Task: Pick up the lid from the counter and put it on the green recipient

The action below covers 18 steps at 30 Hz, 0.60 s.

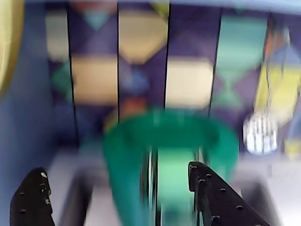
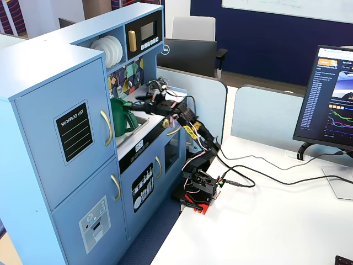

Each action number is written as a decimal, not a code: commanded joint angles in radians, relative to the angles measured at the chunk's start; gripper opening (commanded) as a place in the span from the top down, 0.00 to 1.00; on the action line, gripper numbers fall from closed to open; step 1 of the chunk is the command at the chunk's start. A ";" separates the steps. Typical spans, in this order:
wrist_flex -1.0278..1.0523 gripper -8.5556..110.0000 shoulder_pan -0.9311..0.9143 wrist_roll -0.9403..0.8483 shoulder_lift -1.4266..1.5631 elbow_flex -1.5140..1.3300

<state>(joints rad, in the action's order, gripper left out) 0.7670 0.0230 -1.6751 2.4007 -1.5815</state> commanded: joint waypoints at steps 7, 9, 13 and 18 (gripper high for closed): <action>0.337 0.79 -0.034 0.089 0.515 -0.643; 0.408 0.83 -0.035 0.129 0.566 -0.761; 0.497 0.89 -0.052 0.091 0.647 -1.015; 0.558 0.90 -0.008 0.121 0.692 -1.247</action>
<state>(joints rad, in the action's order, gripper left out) 1.2839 -0.0123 -1.5739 3.0542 -2.7167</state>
